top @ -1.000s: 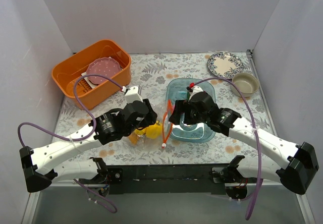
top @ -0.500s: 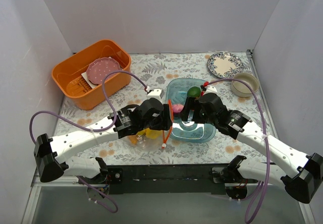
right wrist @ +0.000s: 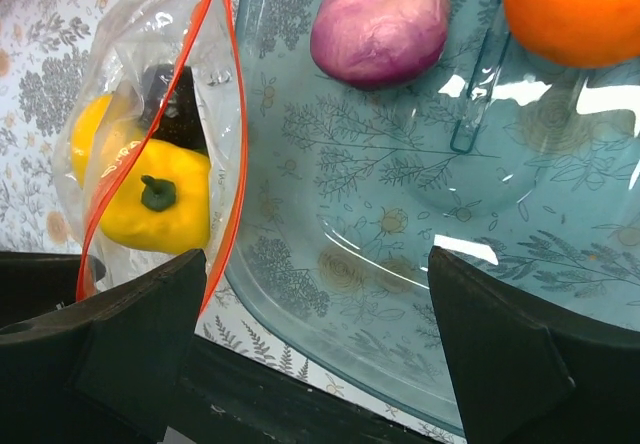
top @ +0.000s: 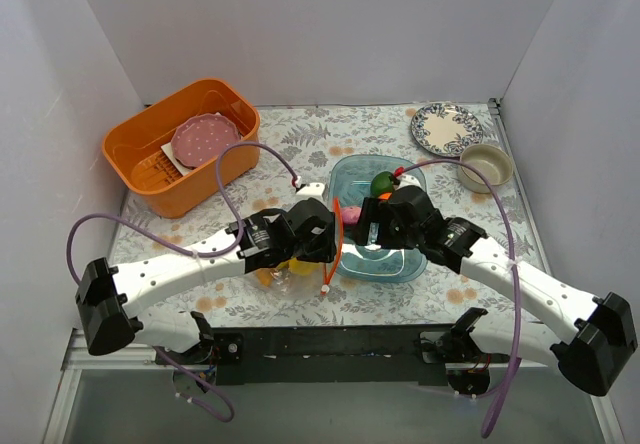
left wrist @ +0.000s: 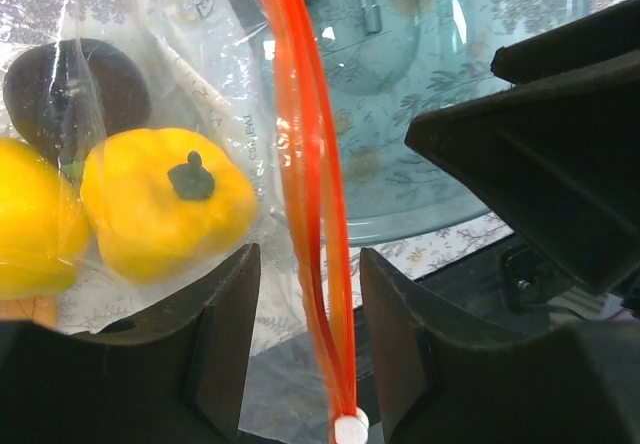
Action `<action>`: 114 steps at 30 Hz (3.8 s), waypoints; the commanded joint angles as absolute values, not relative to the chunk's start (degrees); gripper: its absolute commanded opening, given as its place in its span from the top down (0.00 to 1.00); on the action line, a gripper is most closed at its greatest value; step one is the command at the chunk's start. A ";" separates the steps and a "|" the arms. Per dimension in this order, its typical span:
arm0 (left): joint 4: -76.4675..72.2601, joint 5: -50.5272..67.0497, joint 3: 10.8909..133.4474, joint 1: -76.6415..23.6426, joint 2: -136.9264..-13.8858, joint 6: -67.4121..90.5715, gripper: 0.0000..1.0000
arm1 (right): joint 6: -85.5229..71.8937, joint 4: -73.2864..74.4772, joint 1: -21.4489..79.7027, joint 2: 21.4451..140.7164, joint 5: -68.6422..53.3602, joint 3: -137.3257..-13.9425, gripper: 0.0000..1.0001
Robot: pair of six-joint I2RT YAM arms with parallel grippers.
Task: Place the food in the zip-top bag and seal the zipper
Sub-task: Adjust the zipper food storage bag at the center of the board, then pick up the fake fruit from the bin.
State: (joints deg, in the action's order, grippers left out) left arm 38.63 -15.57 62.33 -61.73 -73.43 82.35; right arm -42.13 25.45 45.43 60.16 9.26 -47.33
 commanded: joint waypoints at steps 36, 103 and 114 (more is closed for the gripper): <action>46.49 -28.64 64.68 -61.88 -68.91 88.76 1.00 | -42.37 2.72 45.35 72.42 -13.00 -47.98 0.99; 37.97 -17.32 61.52 -51.77 -66.00 81.74 1.00 | -26.02 22.92 40.37 66.79 14.87 -56.95 0.02; 37.18 -14.33 60.73 -51.94 -65.66 81.30 1.00 | -22.59 24.09 28.83 75.06 7.91 -55.20 0.02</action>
